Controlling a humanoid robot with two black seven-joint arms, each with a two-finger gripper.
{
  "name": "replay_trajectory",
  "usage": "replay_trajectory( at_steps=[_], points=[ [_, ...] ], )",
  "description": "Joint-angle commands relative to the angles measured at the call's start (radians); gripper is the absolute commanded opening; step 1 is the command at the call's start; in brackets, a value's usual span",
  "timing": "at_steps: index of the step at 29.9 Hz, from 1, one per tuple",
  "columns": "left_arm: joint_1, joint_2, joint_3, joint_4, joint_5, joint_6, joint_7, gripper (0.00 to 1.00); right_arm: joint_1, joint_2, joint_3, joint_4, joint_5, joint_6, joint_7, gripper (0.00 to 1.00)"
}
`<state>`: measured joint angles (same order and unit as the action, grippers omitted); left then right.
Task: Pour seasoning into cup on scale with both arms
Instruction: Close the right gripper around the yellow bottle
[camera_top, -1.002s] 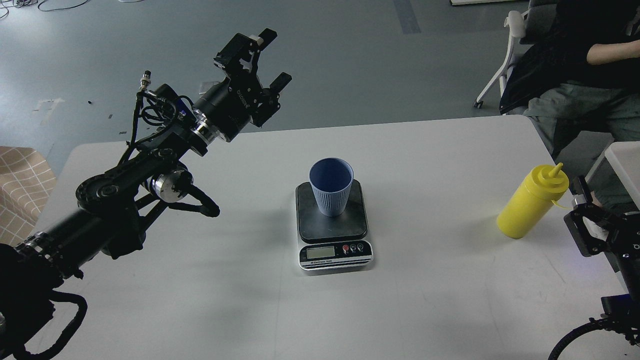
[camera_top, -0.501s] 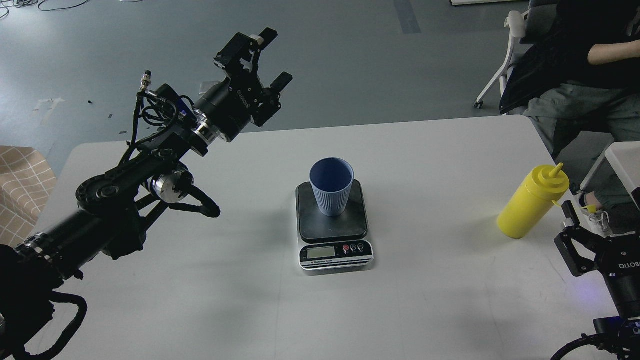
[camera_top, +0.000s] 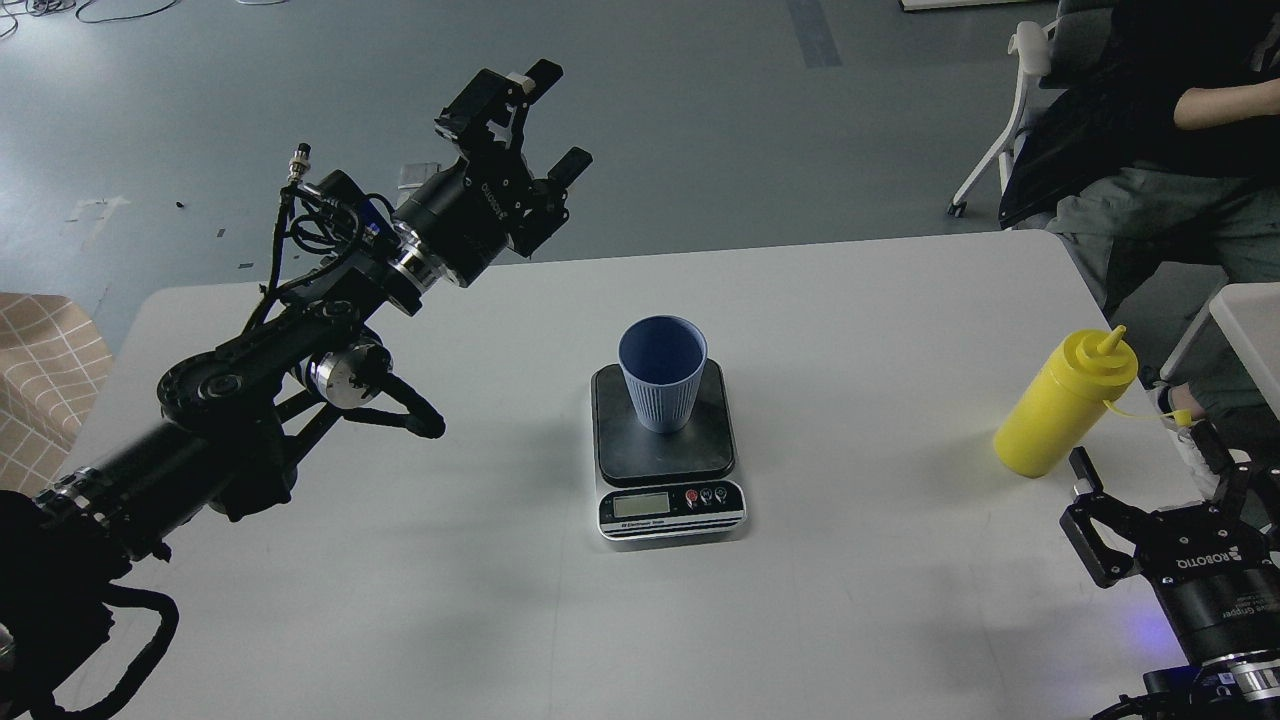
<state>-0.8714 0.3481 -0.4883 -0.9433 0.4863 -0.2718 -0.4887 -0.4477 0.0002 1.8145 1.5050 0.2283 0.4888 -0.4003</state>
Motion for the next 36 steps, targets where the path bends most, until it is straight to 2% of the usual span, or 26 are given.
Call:
replay_trajectory(
  at_steps=[1, 36],
  points=[
    [-0.001, 0.0, 0.001, 0.0, 0.0, 0.0, 0.0, 0.98, 0.027, 0.0, 0.002, -0.051, -0.027, 0.0, 0.0, 1.0],
    [-0.005, -0.006, 0.013, -0.006, 0.0, 0.0, 0.0, 0.98, 0.342, 0.0, 0.011, -0.357, -0.095, 0.0, 0.0, 1.0]
  ],
)
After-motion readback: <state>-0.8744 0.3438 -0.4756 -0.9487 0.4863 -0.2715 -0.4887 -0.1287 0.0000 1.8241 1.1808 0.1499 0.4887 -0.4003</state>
